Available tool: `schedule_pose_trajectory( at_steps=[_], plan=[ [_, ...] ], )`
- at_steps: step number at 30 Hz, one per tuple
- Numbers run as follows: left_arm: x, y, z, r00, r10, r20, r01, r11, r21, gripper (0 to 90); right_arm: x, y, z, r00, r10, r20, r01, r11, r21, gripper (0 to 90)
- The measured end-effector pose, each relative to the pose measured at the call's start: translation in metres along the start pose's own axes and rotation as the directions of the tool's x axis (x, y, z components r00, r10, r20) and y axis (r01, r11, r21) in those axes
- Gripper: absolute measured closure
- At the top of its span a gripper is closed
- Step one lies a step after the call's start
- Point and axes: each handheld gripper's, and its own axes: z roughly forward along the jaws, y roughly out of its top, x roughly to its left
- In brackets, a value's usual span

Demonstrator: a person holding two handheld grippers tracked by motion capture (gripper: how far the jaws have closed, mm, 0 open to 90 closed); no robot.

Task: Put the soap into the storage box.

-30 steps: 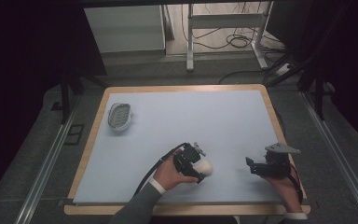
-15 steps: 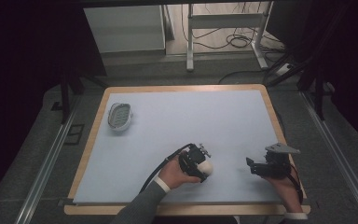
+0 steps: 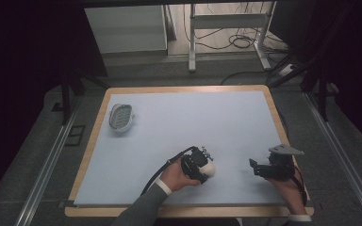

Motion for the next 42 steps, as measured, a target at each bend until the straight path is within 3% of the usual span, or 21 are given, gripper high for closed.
schedule_pose_trajectory(
  at_steps=[1,2,4,5,20,42],
  plan=[
    [-0.001,0.000,0.000,0.9999,0.007,-0.010,-0.007,1.0000,-0.004,49.5,0.000,0.000,0.000,1.0000,-0.001,0.001,0.001,1.000,-0.001,8.4],
    [-0.003,-0.001,-0.002,0.9983,0.026,-0.053,-0.026,0.9996,-0.013,49.6,-0.001,0.000,0.000,1.0000,0.003,0.001,-0.003,1.000,-0.002,8.4],
    [-0.003,-0.001,-0.003,0.9985,0.027,-0.047,-0.027,0.9996,-0.008,49.6,-0.001,0.000,0.000,1.0000,0.002,0.002,-0.002,1.000,-0.002,8.4],
    [0.000,-0.002,-0.003,0.9996,0.018,-0.021,-0.018,0.9997,-0.016,49.7,-0.002,-0.001,0.000,1.0000,0.003,0.003,-0.003,1.000,-0.001,8.4],
    [0.025,-0.013,-0.021,0.9988,-0.044,0.021,0.046,0.9970,-0.062,49.7,-0.002,-0.001,0.000,1.0000,0.001,0.005,-0.001,1.000,-0.002,8.4],
    [0.059,-0.031,-0.049,0.9903,-0.139,-0.006,0.137,0.9829,-0.123,49.7,-0.003,-0.001,0.000,1.0000,0.005,0.002,-0.005,1.000,0.001,8.4]
  ],
)
